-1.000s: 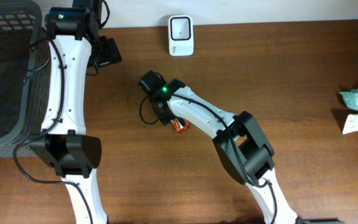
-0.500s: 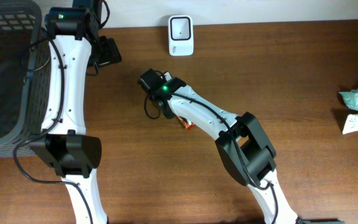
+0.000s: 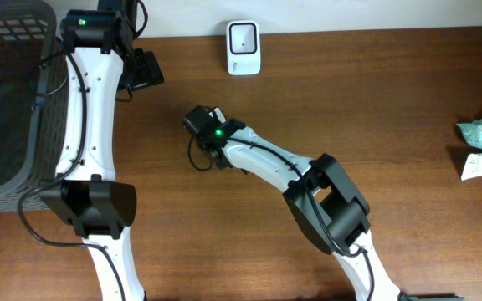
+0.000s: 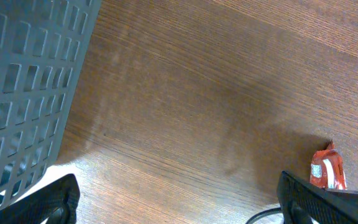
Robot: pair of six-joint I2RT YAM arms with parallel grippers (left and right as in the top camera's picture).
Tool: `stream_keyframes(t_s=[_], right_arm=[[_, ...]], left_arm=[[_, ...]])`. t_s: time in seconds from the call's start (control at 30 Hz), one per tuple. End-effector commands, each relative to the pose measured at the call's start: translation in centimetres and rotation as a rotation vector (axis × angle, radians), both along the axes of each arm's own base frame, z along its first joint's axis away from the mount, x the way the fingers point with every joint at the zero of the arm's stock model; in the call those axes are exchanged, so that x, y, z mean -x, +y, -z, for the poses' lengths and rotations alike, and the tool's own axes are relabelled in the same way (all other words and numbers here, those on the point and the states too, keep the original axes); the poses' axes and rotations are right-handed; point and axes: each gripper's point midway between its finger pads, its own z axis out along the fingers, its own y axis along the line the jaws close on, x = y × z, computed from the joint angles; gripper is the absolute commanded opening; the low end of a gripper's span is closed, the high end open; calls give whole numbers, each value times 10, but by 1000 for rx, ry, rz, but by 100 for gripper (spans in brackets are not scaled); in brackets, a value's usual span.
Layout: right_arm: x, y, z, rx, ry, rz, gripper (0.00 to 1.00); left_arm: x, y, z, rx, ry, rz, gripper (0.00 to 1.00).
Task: Scan the item barcode
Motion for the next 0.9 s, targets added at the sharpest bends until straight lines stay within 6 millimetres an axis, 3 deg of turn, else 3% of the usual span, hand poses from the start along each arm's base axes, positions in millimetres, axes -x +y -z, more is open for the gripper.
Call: stream_keyframes(t_s=[0.0,0.03,0.1,0.17,0.27,0.33,0.4,0.5,0.57,0.67,0.7,0.73,0.77,0.87], right_arm=[[0,-25,13,16,47,33,34],[-3,-27,12,13,44,39,18],[-10,-25,1,1,30,47,4],[-18,-16,-23,-27,17,44,4],[-11,26,-73,-288,162,-21,4],[5,46,-88,-549,357,-63,4],[15,44,-92,-751,526,-42,4],[14,17,-77,-923,672,81,4],[9,-14,-51,-947,707,233,4],[1,-50,-29,-999,723,360,5],[-4,-66,-22,-964,695,400,16],[-11,-90,-14,-892,645,457,35],[-16,-108,-15,-845,621,502,43],[-34,-164,-47,-613,496,603,51]], left_arm=[[1,1,-6,-12,-14,7,99],[1,1,-6,-12,-14,7,99],[1,1,-6,-12,-14,7,99],[1,1,-6,-12,-14,7,99],[1,1,-6,-12,-13,7,99],[1,1,-6,-12,-14,7,99],[1,1,-6,-12,-14,7,99],[1,1,-6,-12,-14,7,99],[1,1,-6,-12,-14,7,99],[1,1,-6,-12,-14,7,99],[1,1,-6,-12,-14,7,99],[1,1,-6,-12,-14,7,99],[1,1,-6,-12,-14,7,99],[1,1,-6,-12,-14,7,99]])
